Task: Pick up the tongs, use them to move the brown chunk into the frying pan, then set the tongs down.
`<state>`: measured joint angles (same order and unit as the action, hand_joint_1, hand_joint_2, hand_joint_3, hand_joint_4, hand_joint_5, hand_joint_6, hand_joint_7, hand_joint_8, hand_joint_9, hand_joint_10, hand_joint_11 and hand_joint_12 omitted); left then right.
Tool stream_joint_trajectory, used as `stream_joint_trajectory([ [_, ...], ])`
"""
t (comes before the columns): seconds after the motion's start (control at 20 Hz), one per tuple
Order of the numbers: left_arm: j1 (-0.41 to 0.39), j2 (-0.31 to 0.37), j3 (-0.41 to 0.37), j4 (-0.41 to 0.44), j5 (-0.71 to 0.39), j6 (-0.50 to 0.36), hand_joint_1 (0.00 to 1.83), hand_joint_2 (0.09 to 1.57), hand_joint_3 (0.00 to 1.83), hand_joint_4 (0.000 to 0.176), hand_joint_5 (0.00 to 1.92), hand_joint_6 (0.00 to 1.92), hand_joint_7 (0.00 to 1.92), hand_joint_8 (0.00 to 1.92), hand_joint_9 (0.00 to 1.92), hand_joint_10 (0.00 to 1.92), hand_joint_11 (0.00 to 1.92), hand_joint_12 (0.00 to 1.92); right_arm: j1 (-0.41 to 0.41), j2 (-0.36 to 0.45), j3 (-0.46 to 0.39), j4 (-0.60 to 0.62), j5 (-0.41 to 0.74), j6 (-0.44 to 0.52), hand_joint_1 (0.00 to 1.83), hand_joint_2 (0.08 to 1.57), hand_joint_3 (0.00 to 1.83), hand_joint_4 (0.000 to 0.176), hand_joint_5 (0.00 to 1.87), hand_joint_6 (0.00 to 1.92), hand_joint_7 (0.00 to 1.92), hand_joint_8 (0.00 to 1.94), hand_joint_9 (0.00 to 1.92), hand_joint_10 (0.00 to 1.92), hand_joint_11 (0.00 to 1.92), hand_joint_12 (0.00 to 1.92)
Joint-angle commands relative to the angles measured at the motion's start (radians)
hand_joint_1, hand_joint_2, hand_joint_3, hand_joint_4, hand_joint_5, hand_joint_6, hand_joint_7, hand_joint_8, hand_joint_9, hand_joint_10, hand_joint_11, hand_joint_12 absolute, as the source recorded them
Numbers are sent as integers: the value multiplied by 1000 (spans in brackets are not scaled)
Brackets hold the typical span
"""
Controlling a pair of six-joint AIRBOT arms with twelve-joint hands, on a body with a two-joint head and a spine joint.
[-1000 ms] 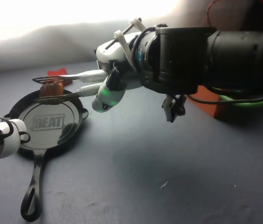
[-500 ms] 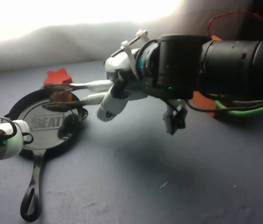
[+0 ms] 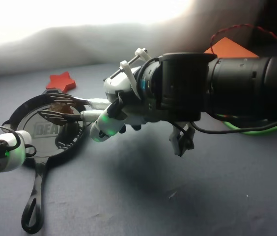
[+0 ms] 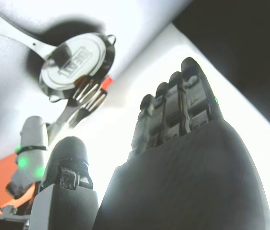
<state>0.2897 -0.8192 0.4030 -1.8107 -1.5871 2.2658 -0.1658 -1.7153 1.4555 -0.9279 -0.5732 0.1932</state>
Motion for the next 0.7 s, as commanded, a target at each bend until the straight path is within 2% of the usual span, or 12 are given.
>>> stream_joint_trajectory([
  [0.0, -8, 5, -2, 93, -58, 3, 73, 1292, 0, 21, 0, 0, 14, 1, 0, 0, 0, 155, 4, 8, -10, -36, 42, 1, 290, 1412, 0, 0, 943, 884, 1187, 1038, 1108, 1528, 858, 1890],
  [0.1, -8, 5, -2, 93, -58, 3, 61, 1291, 0, 18, 0, 0, 8, 0, 0, 0, 0, 175, -2, 20, -33, -36, 41, -10, 303, 1379, 0, 0, 941, 799, 1178, 849, 1051, 1381, 824, 1830],
  [0.15, -8, 5, -2, 93, -58, 3, 54, 1291, 0, 18, 0, 0, 16, 2, 0, 0, 0, 191, -4, 23, -41, -36, 41, -15, 311, 1371, 0, 0, 934, 787, 1173, 825, 1039, 1360, 816, 1829],
  [0.3, -8, 5, 1, 93, -46, 3, 61, 1292, 0, 20, 0, 0, 3, 1, 0, 0, 0, 102, -5, 32, -64, -36, 44, -32, 331, 1351, 0, 0, 900, 851, 1154, 841, 1027, 1336, 798, 1812],
  [0.4, -7, 5, 1, 93, -45, 3, 108, 1288, 0, 17, 0, 0, 3, 1, 0, 0, 0, 143, -4, 35, -69, -37, 51, -45, 335, 1354, 0, 0, 899, 864, 1127, 943, 997, 1437, 764, 1871],
  [0.55, -7, 5, 1, 93, -45, 3, 31, 1293, 2, 19, 0, 0, 0, 0, 0, 0, 0, 187, 2, 41, -81, -37, 59, -57, 444, 1320, 0, 0, 893, 841, 1068, 1028, 965, 1468, 778, 1859],
  [0.65, -6, 5, 1, 93, -45, 3, 55, 1291, 0, 17, 0, 0, 0, 0, 0, 0, 0, 179, 3, 46, -91, -37, 68, -71, 442, 1307, 0, 0, 877, 818, 1028, 1053, 929, 1486, 770, 1868],
])
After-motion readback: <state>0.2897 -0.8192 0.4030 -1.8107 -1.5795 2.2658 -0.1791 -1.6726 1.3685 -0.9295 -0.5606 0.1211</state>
